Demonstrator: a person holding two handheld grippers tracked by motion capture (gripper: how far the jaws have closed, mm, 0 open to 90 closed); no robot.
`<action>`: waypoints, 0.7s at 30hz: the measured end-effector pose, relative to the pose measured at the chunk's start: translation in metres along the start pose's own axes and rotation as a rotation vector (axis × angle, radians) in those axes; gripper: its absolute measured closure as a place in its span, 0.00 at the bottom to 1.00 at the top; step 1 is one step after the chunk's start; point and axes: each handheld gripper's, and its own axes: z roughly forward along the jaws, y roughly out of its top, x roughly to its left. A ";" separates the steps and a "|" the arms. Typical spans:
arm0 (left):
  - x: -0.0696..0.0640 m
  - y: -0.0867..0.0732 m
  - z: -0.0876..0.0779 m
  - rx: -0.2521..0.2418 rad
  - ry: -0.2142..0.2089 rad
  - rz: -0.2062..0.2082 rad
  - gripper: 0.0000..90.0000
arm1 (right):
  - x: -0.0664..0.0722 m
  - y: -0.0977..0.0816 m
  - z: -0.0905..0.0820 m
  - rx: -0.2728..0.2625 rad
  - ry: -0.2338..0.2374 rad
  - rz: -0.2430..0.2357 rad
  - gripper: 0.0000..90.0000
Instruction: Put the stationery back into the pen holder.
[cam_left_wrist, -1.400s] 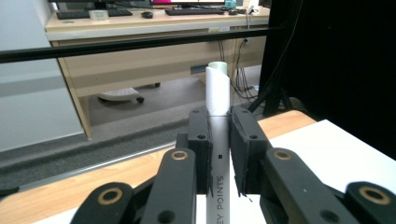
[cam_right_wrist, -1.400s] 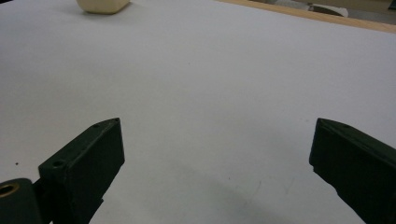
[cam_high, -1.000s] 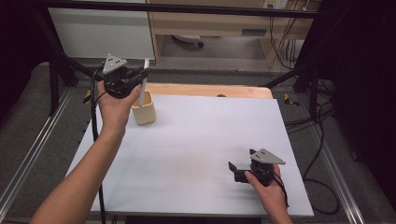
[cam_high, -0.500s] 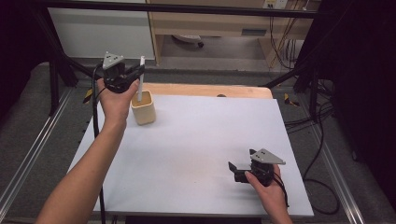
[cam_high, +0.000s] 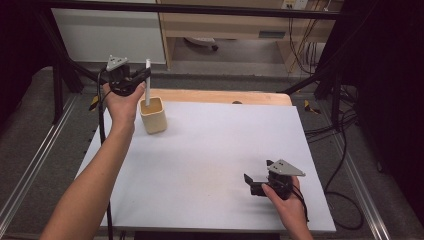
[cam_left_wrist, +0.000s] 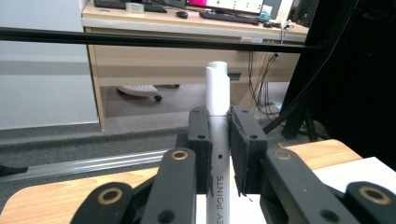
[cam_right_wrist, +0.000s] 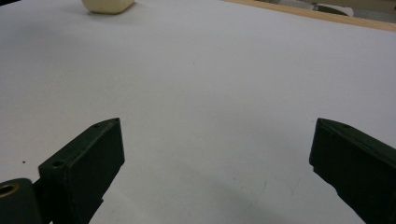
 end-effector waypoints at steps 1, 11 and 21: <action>0.001 -0.001 0.001 0.002 0.000 0.001 0.88 | 0.000 0.000 0.000 0.002 0.001 0.000 0.04; 0.007 -0.006 0.013 0.016 0.009 -0.005 0.88 | 0.001 0.000 0.001 0.002 0.007 -0.003 0.04; 0.011 -0.011 0.021 0.026 0.015 -0.014 0.88 | 0.001 0.000 0.000 0.001 0.007 -0.004 0.04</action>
